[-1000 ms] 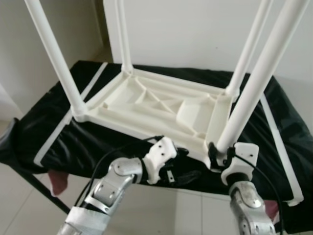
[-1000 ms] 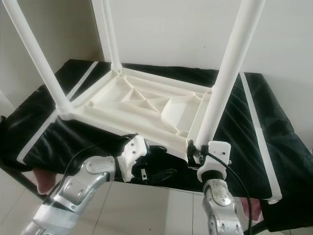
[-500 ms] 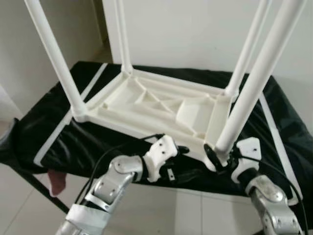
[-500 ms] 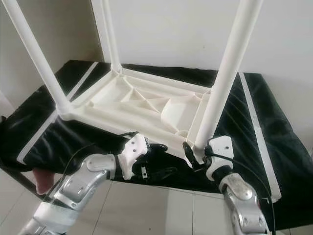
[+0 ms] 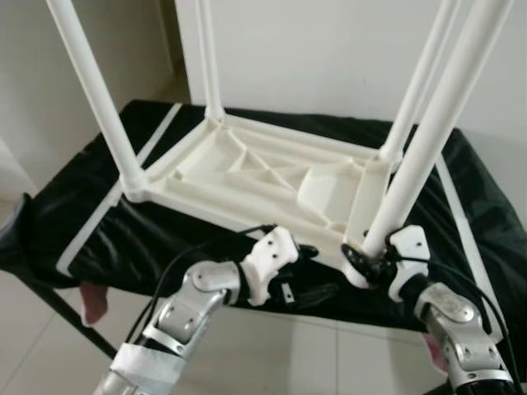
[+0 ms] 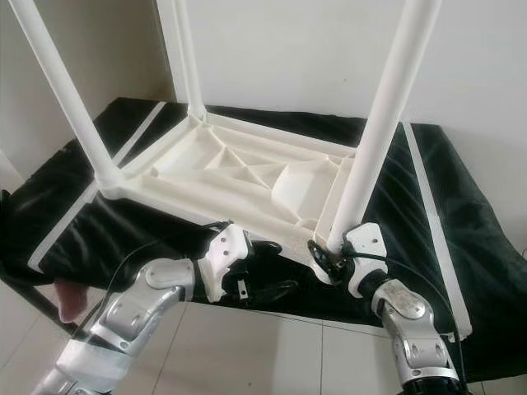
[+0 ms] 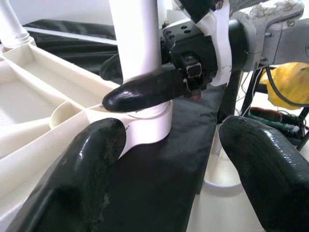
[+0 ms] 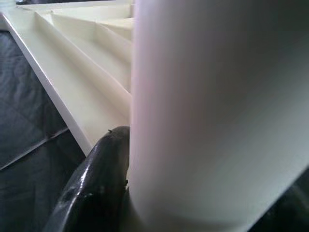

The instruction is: Building children table

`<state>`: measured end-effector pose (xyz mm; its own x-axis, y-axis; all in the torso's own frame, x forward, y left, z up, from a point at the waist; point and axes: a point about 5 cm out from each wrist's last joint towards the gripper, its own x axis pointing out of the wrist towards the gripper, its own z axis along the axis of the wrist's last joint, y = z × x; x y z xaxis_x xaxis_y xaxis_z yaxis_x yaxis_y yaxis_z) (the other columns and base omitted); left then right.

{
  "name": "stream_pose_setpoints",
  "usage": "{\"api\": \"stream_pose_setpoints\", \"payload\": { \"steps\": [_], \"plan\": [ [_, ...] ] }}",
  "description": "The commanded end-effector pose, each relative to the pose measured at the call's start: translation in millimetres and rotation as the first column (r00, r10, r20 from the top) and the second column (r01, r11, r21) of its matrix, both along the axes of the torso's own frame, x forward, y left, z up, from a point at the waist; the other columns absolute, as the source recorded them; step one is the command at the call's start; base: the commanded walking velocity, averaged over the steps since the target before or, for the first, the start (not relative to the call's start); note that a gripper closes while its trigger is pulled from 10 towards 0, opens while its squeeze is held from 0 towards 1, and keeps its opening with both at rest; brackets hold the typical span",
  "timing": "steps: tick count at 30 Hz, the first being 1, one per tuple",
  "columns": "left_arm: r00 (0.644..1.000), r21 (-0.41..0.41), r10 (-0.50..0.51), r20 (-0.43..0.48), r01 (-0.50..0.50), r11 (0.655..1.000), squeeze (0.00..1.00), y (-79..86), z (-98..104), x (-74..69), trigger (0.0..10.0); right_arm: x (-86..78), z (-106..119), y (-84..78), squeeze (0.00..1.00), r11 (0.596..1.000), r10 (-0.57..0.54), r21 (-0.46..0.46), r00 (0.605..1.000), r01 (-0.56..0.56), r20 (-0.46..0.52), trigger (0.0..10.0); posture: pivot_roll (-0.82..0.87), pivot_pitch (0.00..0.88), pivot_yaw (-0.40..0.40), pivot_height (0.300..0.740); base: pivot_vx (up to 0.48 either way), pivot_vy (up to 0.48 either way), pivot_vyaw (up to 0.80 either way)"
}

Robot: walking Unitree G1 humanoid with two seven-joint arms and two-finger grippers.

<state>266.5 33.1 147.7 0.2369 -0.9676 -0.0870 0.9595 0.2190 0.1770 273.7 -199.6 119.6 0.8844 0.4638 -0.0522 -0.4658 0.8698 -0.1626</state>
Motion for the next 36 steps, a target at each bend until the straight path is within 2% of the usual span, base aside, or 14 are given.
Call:
{"api": "stream_pose_setpoints", "payload": {
  "steps": [1,7,8,9,17,22,25,29,30,31,33,34,35,36],
  "plan": [
    [1.0,0.008,0.013,0.005,-0.013,1.0,0.0,0.0,-1,2.6,10.0,-0.2,-3,1.8,0.0,1.0,0.024,0.011,1.0,-0.024,-0.008,0.0,-0.03,0.0,-0.029,0.74,0.0,0.0,0.0],
    [1.0,0.002,0.011,0.007,-0.011,1.0,0.0,-0.3,0,2.8,10.0,-2.5,-4,3.6,0.0,1.0,0.021,0.02,1.0,-0.021,-0.001,0.0,-0.03,0.0,-0.023,0.74,0.0,0.0,0.0],
    [1.0,0.003,0.01,0.006,-0.01,1.0,0.0,0.2,0,2.8,10.0,-3.8,-4,4.6,0.0,1.0,0.011,0.028,1.0,-0.011,-0.004,2.6,-0.03,0.0,-0.015,0.74,0.0,0.0,0.0],
    [1.0,0.003,0.009,0.005,-0.009,1.0,0.0,0.5,0,2.5,10.0,-4.9,-5,5.2,0.0,0.999,0.004,0.033,1.0,-0.004,-0.005,10.0,-0.04,0.0,-0.012,0.74,0.0,0.0,0.0],
    [1.0,0.006,-0.004,0.006,0.004,1.0,0.0,-1.2,0,3.3,10.0,-8.9,-5,7.9,0.0,0.984,-0.162,0.08,0.986,0.159,0.03,10.0,-0.05,0.0,-0.007,0.74,0.0,0.0,0.0],
    [1.0,0.009,-0.001,0.009,0.001,1.0,0.0,-0.9,-1,3.8,10.0,-12.9,-9,9.4,0.0,0.949,-0.304,0.105,0.952,0.299,0.038,10.0,-0.05,0.0,-0.016,0.74,0.0,0.0,0.0],
    [1.0,-0.003,0.012,0.002,-0.012,1.0,0.0,-1.7,-1,3.5,10.0,-15.0,-14,13.4,0.0,0.893,-0.43,0.149,0.903,0.424,0.01,10.0,-0.04,0.0,-0.027,0.74,0.0,0.0,0.0],
    [1.0,-0.004,0.014,-0.001,-0.014,1.0,0.0,-2.3,-2,2.8,10.0,-15.6,-16,15.5,0.0,0.872,-0.469,0.157,0.883,0.464,-0.004,10.0,-0.04,0.0,-0.037,0.74,0.0,0.0,0.0],
    [1.0,-0.005,0.016,-0.002,-0.016,1.0,0.0,-1.8,-3,1.8,10.0,-15.1,-21,18.0,0.0,0.837,-0.531,0.141,0.847,0.529,-0.03,10.0,-0.04,0.0,-0.041,0.74,0.0,0.0,0.0],
    [1.0,-0.004,0.02,-0.004,-0.02,1.0,0.0,-0.7,-4,1.0,10.0,-15.5,-27,20.1,0.0,0.764,-0.632,0.118,0.773,0.634,-0.056,10.0,-0.03,0.0,-0.045,0.74,0.0,0.0,0.0],
    [1.0,-0.004,0.02,-0.004,-0.02,1.0,0.0,-0.7,-4,1.0,10.0,-15.5,-27,20.1,0.0,0.764,-0.632,0.118,0.773,0.634,-0.056,10.0,-0.03,0.0,-0.045,0.74,0.0,0.0,0.0],
    [1.0,-0.007,0.028,-0.005,-0.028,1.0,0.0,0.1,-4,1.6,10.0,-16.6,-29,21.1,0.0,0.717,-0.685,0.122,0.726,0.687,-0.065,10.0,-0.03,0.0,-0.045,0.74,0.0,0.0,0.0],
    [1.0,-0.007,0.028,-0.005,-0.028,1.0,0.0,0.1,-4,1.6,10.0,-16.6,-29,21.1,0.0,0.717,-0.685,0.122,0.726,0.687,-0.065,10.0,-0.03,0.0,-0.045,0.74,0.0,0.0,0.0],
    [0.999,-0.011,0.035,-0.005,-0.035,0.999,0.0,0.6,-3,2.1,10.0,-17.3,-32,23.6,0.0,0.68,-0.716,0.129,0.692,0.721,-0.095,10.0,-0.03,0.0,-0.049,0.74,0.0,0.0,0.0]
  ]
}}
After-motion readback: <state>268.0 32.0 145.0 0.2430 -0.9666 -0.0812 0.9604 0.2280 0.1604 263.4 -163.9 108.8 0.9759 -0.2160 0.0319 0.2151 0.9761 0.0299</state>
